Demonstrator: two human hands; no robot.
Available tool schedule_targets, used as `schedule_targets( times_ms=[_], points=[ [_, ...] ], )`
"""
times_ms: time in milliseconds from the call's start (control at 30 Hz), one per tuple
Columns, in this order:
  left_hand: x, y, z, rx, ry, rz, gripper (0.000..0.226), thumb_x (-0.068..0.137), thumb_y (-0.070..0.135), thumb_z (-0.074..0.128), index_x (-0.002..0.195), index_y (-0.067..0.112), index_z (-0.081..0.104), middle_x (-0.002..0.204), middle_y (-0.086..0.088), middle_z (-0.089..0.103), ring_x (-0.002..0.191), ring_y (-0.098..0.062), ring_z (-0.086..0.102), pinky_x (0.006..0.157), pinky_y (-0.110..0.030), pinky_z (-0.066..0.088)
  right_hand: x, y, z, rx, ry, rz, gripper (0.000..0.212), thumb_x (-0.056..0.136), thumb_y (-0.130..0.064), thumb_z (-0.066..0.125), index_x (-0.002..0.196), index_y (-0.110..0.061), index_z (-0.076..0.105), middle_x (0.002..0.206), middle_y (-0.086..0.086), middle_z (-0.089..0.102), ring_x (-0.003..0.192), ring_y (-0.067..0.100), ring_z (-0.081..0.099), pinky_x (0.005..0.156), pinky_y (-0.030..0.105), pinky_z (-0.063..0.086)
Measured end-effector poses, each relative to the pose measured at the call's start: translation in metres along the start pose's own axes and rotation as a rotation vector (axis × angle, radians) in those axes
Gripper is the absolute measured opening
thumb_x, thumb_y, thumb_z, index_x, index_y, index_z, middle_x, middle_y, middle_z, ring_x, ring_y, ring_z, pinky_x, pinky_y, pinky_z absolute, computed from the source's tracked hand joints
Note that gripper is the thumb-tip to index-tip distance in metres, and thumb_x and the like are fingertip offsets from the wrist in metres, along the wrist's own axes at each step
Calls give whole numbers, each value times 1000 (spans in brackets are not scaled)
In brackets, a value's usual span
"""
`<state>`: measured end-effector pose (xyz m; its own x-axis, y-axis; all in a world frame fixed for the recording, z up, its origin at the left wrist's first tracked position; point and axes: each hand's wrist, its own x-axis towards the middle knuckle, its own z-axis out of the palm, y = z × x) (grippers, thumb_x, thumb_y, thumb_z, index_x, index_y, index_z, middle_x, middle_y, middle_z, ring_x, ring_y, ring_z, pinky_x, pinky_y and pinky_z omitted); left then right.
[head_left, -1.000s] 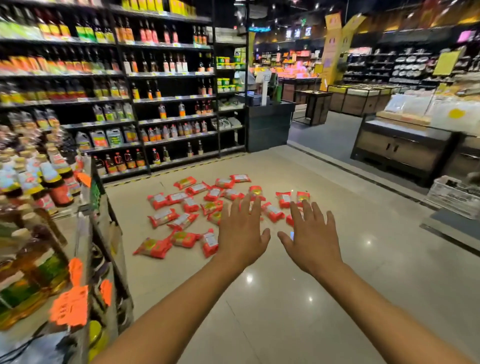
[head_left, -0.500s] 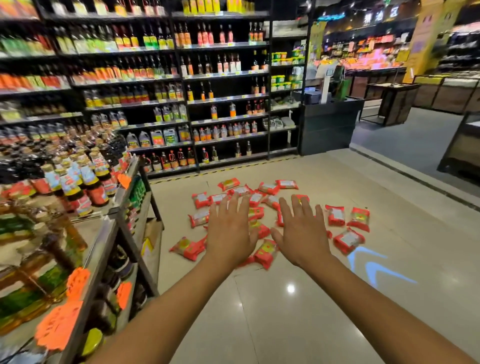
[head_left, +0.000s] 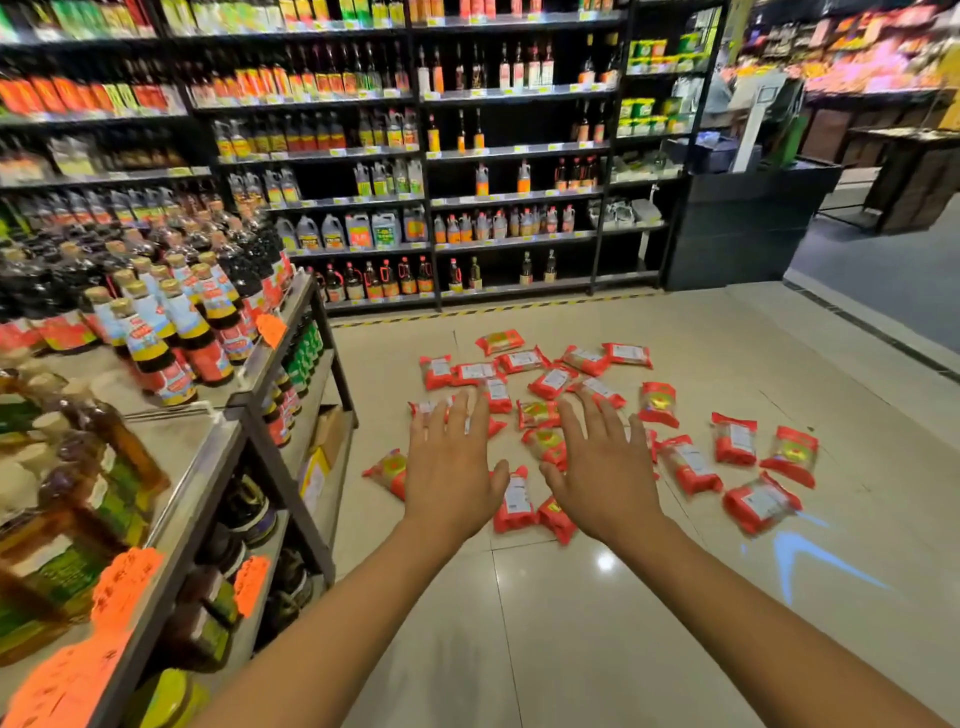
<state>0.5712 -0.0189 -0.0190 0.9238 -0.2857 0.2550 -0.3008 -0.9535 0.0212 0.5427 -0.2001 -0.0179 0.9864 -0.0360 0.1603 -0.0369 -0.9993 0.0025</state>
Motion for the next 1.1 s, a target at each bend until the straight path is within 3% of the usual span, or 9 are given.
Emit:
schedule_targets(
  times_ms=[333, 500, 767, 1100],
  points=[
    [153, -62, 74, -21, -110, 28, 81, 101, 57, 39, 165, 16, 11, 173, -13, 8, 157, -36, 15, 127, -53, 13, 156, -12, 43, -79, -92, 56, 79, 101, -62, 33, 163, -21, 7, 170, 12, 10, 157, 32, 7, 125, 55, 8],
    [212, -69, 102, -45, -151, 66, 82, 100, 55, 44, 164, 16, 14, 171, -14, 15, 156, -35, 18, 126, -53, 15, 208, -7, 63, -37, -136, 123, 81, 101, -62, 33, 163, -19, 3, 171, 12, 10, 157, 33, 9, 125, 54, 12],
    [309, -48, 162, -87, -246, 102, 83, 100, 56, 46, 165, 17, 13, 172, -12, 14, 157, -33, 16, 127, -51, 12, 294, 40, 109, 1, -211, 196, 83, 102, -61, 33, 163, -16, 1, 170, 15, 9, 157, 34, 8, 125, 54, 12],
    [480, -35, 269, -6, -372, 100, 81, 100, 56, 47, 164, 17, 17, 171, -13, 16, 155, -34, 21, 126, -49, 17, 473, 112, 230, 174, -336, 299, 83, 102, -60, 35, 163, -15, 4, 170, 15, 10, 156, 33, 11, 124, 52, 14]
  ],
)
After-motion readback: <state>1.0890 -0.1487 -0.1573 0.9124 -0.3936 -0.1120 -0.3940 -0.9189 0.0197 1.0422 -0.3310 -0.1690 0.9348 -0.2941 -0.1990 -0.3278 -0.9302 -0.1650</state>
